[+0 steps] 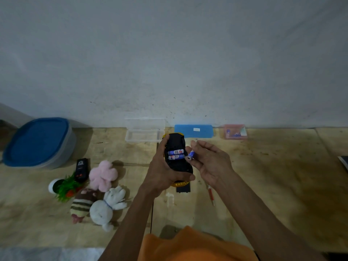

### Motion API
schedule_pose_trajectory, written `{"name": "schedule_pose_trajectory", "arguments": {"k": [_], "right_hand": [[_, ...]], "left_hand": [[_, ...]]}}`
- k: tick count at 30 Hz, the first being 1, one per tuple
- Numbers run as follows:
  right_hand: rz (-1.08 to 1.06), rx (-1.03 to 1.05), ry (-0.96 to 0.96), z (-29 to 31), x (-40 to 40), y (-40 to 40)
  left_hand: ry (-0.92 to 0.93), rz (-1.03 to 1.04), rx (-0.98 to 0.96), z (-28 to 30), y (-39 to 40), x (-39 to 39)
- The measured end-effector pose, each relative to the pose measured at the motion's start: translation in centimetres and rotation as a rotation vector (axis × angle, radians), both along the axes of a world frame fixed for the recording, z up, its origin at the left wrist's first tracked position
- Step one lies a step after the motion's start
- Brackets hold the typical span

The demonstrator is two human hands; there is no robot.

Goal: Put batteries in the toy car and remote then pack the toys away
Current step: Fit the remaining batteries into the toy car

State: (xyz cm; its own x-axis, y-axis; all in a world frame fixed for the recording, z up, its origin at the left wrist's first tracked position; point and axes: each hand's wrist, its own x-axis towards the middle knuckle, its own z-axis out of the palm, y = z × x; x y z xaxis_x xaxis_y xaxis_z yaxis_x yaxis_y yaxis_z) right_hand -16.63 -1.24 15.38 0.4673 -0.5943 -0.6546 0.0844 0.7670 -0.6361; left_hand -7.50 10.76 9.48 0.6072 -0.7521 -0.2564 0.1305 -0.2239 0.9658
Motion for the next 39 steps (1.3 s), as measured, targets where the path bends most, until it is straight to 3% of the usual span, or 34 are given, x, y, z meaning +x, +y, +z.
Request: {"name": "schedule_pose_trajectory", "arguments": {"k": [8, 13, 27, 33, 39], "right_hand": [[0.026, -0.025, 0.022, -0.4, 0.2, 0.0], [0.126, -0.355, 0.160, -0.5, 0.3, 0.6], [0.270, -1.086, 0.265, -4.3, -1.1, 0.9], [0.566, -1.453, 0.290, -4.5, -1.0, 0.0], [0.792, -1.616, 0.325, -4.2, -0.4, -0.1]], "left_hand": [[-0.024, 0.007, 0.029, 0.0, 0.1, 0.1], [-0.019, 0.014, 0.024, 0.1, 0.0, 0.0], [0.035, 0.015, -0.037, 0.4, -0.1, 0.0], [-0.030, -0.031, -0.008, 0.5, 0.1, 0.3], [-0.073, -0.062, 0.013, 0.0, 0.3, 0.3]]}}
